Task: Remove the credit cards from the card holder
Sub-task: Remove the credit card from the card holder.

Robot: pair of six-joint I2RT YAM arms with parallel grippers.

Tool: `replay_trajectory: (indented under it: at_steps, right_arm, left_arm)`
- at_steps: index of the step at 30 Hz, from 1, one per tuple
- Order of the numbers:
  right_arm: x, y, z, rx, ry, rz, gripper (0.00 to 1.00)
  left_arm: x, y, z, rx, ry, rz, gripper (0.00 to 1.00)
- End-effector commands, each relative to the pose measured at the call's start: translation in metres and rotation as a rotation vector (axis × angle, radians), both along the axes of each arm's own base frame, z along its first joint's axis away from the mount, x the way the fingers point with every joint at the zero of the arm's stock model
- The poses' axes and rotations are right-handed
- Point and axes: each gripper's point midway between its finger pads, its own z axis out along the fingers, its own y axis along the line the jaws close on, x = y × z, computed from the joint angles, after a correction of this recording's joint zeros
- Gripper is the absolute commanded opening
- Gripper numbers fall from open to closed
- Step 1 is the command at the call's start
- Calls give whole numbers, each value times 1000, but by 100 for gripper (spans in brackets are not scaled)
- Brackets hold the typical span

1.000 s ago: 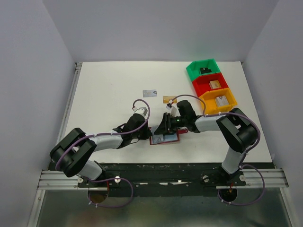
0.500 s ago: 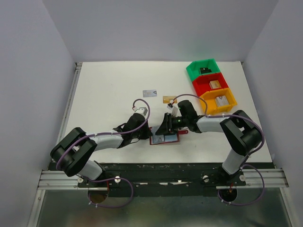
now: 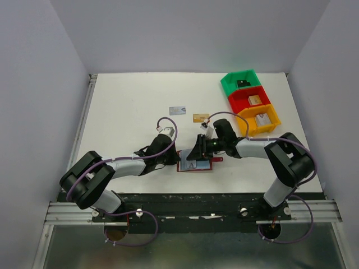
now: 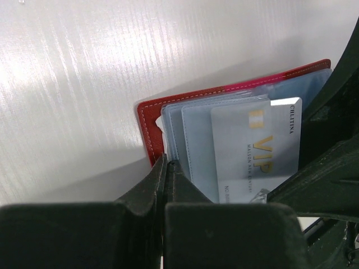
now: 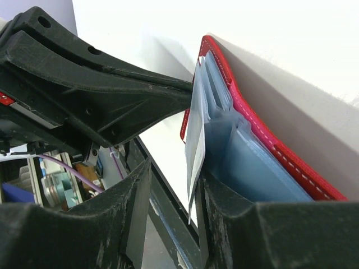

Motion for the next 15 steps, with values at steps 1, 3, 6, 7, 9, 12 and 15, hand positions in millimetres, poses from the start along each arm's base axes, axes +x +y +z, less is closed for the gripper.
replay_trajectory:
  at_steps: [1, 3, 6, 7, 9, 12, 15]
  right_arm:
    - [4, -9, 6, 2, -36, -20, 43]
    - [6, -11, 7, 4, -41, -23, 42]
    - [7, -13, 6, -1, -40, -29, 40]
    - [8, -14, 6, -3, -42, -34, 38]
    - [9, -16, 5, -11, -39, -45, 35]
    - [10, -19, 3, -18, -38, -57, 33]
    - [12, -21, 2, -22, -37, -66, 32]
  left_arm:
    - [-14, 19, -26, 93, 82, 15, 0]
    - [-11, 22, -26, 103, 68, 35, 0]
    - [-11, 23, -26, 104, 70, 36, 0]
    - [-11, 22, -26, 103, 68, 35, 0]
    - [-11, 23, -26, 103, 69, 39, 0]
    - [-11, 24, -25, 99, 62, 44, 0]
    - [-11, 25, -25, 101, 63, 45, 0]
